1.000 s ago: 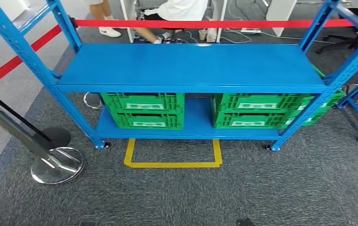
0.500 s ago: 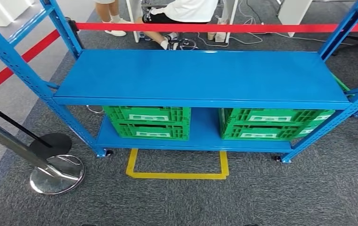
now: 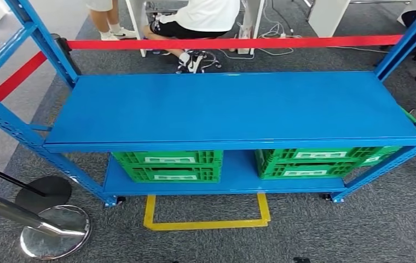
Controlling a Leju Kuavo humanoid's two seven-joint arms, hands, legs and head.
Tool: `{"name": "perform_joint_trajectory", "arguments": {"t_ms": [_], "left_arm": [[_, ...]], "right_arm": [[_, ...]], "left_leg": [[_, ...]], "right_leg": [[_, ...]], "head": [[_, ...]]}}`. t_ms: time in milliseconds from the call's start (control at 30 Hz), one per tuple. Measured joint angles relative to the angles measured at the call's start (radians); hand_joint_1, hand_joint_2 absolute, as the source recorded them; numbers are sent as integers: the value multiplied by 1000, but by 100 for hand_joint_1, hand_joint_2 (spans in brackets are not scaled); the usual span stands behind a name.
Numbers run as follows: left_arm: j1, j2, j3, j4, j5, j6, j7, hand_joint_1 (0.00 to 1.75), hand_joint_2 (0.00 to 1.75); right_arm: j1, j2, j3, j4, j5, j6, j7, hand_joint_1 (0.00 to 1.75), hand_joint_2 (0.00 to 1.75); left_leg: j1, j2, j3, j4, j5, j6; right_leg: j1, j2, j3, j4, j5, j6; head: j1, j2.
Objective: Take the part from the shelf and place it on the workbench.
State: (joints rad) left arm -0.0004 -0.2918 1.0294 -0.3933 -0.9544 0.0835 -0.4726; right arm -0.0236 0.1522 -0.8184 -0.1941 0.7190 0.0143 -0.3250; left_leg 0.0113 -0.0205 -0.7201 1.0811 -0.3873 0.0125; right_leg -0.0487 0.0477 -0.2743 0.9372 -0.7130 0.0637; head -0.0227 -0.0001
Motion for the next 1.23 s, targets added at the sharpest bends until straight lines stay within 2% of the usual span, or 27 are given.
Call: {"name": "perform_joint_trajectory", "arguments": {"t_ms": [33, 67, 133, 167, 200, 233, 267, 300, 333, 367, 433, 467, 567, 633, 767, 867, 1000, 1233], "left_arm": [[-4, -1, 0, -4, 0, 0, 0, 0, 0], [-6, -2, 1, -6, -1, 0, 1, 0, 0], [-5, -3, 3, -8, -1, -1, 3, 0, 0], [-5, -3, 4, -9, -2, -1, 4, 0, 0], [-4, -3, 5, -9, -2, -1, 5, 0, 0], [-3, -3, 6, -10, -2, -2, 5, 0, 0], [-2, -4, 6, -10, -2, -2, 5, 0, 0], [-1, -4, 7, -11, -2, -2, 5, 0, 0], [-1, -5, 8, -11, -2, -2, 6, 0, 0], [0, -6, 9, -11, -2, -3, 6, 0, 0], [0, -5, 11, -12, -2, -3, 7, 0, 0], [0, -5, 12, -13, -2, -3, 7, 0, 0], [0, -5, 13, -14, -4, -2, 7, 0, 0], [0, -5, 14, -15, -6, -1, 7, 0, 0], [0, -5, 15, -15, -7, 1, 8, 0, 175], [0, -4, 16, -16, -8, -9, 14, 0, 175], [6, 2, -21, -16, 20, -59, 54, 0, 0], [20, 17, -128, -19, 136, -69, 110, 0, 0]], "right_arm": [[-5, 0, -3, -2, 0, 1, -2, 0, 0], [-8, 0, -6, -3, -1, 2, -4, 0, 0], [-9, 0, -11, -4, -1, 4, -4, 0, 0], [-7, 0, -14, -4, -2, 4, -4, 0, 0], [-3, 0, -16, -4, -2, 4, -3, 0, 0], [-1, 0, -19, -4, -2, 4, -3, 0, 0], [1, 0, -22, -4, -2, 4, -3, 0, 0], [2, -1, -24, -4, -2, 4, -3, 0, 0], [3, -1, -26, -4, -2, 4, -4, 0, 0], [3, -2, -27, -4, -2, 4, -3, 0, 0], [4, -2, -27, -4, -2, 4, -3, 0, 0], [5, -1, -28, -4, -2, 4, -3, 0, 44], [5, -2, -29, -4, -3, 7, -3, 0, 175], [3, -2, -31, -4, -3, 10, -3, 0, 175], [3, -2, -34, -4, -3, 14, -3, 0, 175], [3, -2, -36, -4, -5, 26, -6, 0, 175], [10, -6, -10, -12, -36, 53, -9, 0, 0], [28, -22, 72, -30, -122, 51, 28, 0, 0]], "left_leg": [[1, 2, 9, -5, -8, 9], [1, 4, 18, -10, -17, 16], [-3, 6, 35, -12, -36, 26], [-6, 6, 44, -12, -45, 29], [-10, 4, 55, -12, -54, 31], [-13, 3, 68, -12, -64, 32], [-17, 1, 82, -13, -73, 32], [-20, 1, 93, -13, -81, 31], [-23, 1, 101, -13, -87, 29], [-25, 1, 104, -12, -91, 28], [-25, 1, 103, -13, -94, 26], [-25, 2, 104, -15, -94, 26], [-25, 3, 112, -22, -95, 25], [-25, 3, 120, -29, -95, 24], [-25, 3, 136, -38, -100, 16], [-25, 3, 139, -39, -102, 14], [-25, 3, 139, -39, -103, 13], [-25, 3, 139, -39, -104, 13]], "right_leg": [[2, -13, -16, 34, -17, 1], [5, -26, -53, 98, -42, 1], [14, -39, -170, 263, -84, -1], [18, -40, -223, 317, -81, -4], [23, -40, -261, 333, -52, -8], [28, -40, -282, 311, -3, -16], [33, -40, -287, 257, 59, -25], [39, -41, -285, 205, 109, -37], [43, -42, -279, 158, 143, -46], [46, -43, -272, 127, 160, -49], [47, -42, -262, 107, 160, -43], [47, -41, -259, 104, 159, -40], [48, -40, -254, 101, 156, -41], [48, -41, -252, 96, 155, -44], [47, -41, -244, 91, 149, -50], [47, -41, -241, 91, 147, -52], [47, -41, -240, 90, 146, -51], [47, -41, -238, 88, 145, -51]], "head": [[2, 0], [4, 0], [6, 0], [6, 0], [7, 0], [7, 0], [7, 0], [6, 0], [3, 0], [0, 0], [-4, 0], [-4, 0], [-4, 0], [-5, 0], [-4, 0], [-4, 0], [-4, 0], [-4, 0]]}}
